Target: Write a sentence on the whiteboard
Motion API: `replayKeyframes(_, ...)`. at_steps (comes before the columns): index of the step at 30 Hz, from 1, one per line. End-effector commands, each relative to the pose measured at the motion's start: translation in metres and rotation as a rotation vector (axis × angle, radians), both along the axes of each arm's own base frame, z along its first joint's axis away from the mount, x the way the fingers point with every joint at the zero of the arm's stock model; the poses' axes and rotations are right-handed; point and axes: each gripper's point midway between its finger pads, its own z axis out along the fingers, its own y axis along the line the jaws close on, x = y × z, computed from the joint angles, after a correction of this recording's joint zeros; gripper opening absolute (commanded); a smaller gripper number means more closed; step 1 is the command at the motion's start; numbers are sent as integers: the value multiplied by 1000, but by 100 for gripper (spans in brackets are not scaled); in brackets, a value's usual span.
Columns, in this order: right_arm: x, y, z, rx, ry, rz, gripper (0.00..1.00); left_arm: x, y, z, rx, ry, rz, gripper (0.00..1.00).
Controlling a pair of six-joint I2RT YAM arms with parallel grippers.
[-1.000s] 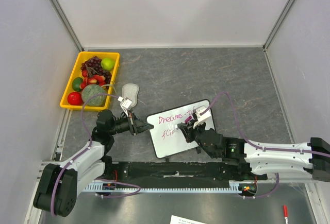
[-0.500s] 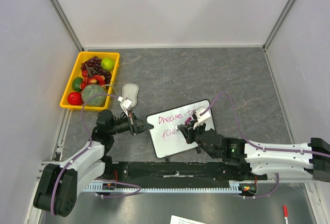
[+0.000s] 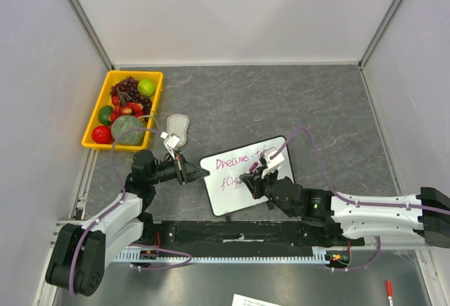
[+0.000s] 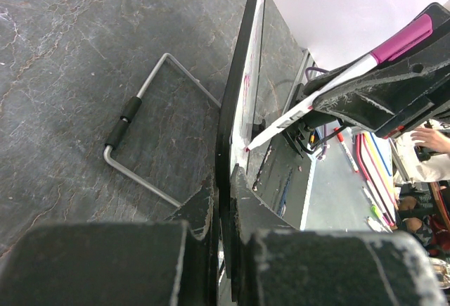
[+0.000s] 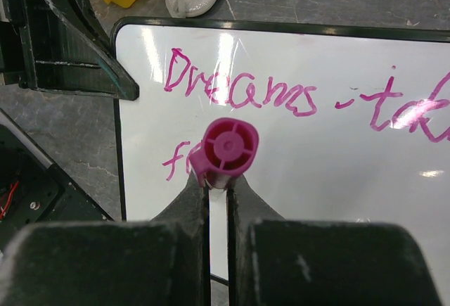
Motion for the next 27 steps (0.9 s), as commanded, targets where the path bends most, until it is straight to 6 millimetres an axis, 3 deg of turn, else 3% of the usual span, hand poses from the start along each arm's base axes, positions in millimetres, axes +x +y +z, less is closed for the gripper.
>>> replayKeyframes(1, 4, 0, -12, -49, 3, -13, 0, 5, 1, 1, 26, -96, 3, 2)
replayKeyframes(7, 9, 4, 0, -16, -8, -34, 0, 5, 1, 1, 26, -94, 1, 2)
replayKeyframes(17, 8, -1, 58, 181, -51, -23, 0, 4, 1, 1, 26, -93, -2, 2)
replayKeyframes(27, 31, -14, 53, 125, -62, -104, 0, 5, 1, 2, 26, -96, 3, 2)
